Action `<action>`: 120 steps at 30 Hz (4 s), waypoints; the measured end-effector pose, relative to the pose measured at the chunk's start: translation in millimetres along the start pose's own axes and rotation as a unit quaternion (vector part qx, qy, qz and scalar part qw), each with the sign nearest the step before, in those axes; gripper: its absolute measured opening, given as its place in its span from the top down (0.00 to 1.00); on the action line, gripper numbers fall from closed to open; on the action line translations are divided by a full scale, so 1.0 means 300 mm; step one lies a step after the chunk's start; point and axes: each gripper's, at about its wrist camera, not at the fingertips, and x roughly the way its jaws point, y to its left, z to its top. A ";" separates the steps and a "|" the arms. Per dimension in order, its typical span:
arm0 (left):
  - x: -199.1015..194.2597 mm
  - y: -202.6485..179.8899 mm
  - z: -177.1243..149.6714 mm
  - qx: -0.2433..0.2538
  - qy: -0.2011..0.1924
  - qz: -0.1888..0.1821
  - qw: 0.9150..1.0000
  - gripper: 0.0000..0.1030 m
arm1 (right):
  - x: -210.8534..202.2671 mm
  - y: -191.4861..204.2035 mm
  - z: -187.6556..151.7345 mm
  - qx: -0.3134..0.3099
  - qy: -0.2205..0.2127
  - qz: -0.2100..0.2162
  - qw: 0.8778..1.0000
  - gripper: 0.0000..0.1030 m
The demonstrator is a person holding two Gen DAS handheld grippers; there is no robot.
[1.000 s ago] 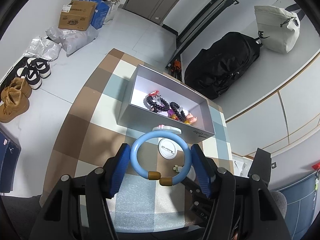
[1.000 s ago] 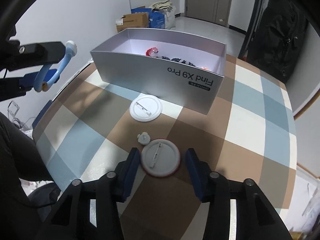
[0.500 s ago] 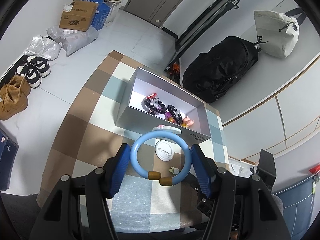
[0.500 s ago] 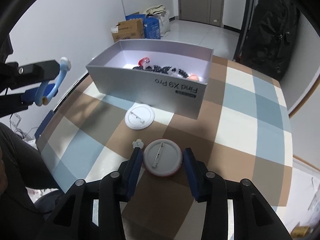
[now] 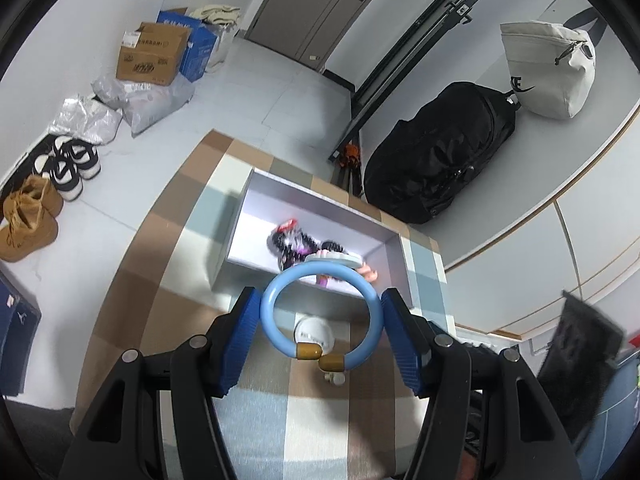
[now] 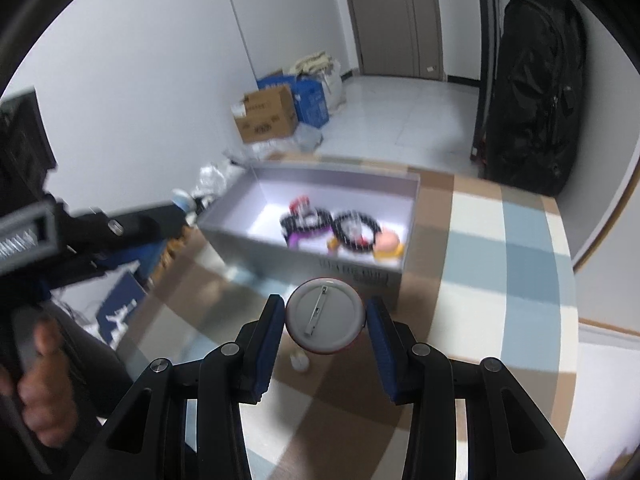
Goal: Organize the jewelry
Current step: 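Carry the blue ring and white badge over the grey box, then open both tools to drop the ring and badge into the box, then move the left tool back to the small gold charm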
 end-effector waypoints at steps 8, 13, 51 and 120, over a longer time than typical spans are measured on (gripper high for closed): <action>0.030 -0.002 0.035 0.007 -0.014 0.019 1.000 0.45 | -0.009 0.001 0.097 0.009 -0.027 0.025 0.999 0.60; 0.038 -0.017 0.071 0.004 -0.019 0.016 1.000 0.45 | 0.013 -0.013 0.163 0.026 -0.032 0.045 0.998 0.60; 0.238 -0.002 0.168 -0.050 0.045 -0.027 0.997 0.43 | 0.163 -0.268 0.236 0.178 0.008 0.123 0.976 0.58; 0.186 -0.149 -0.233 0.174 0.113 0.070 0.976 0.24 | -0.055 -0.279 -0.058 0.186 0.012 0.011 0.982 0.00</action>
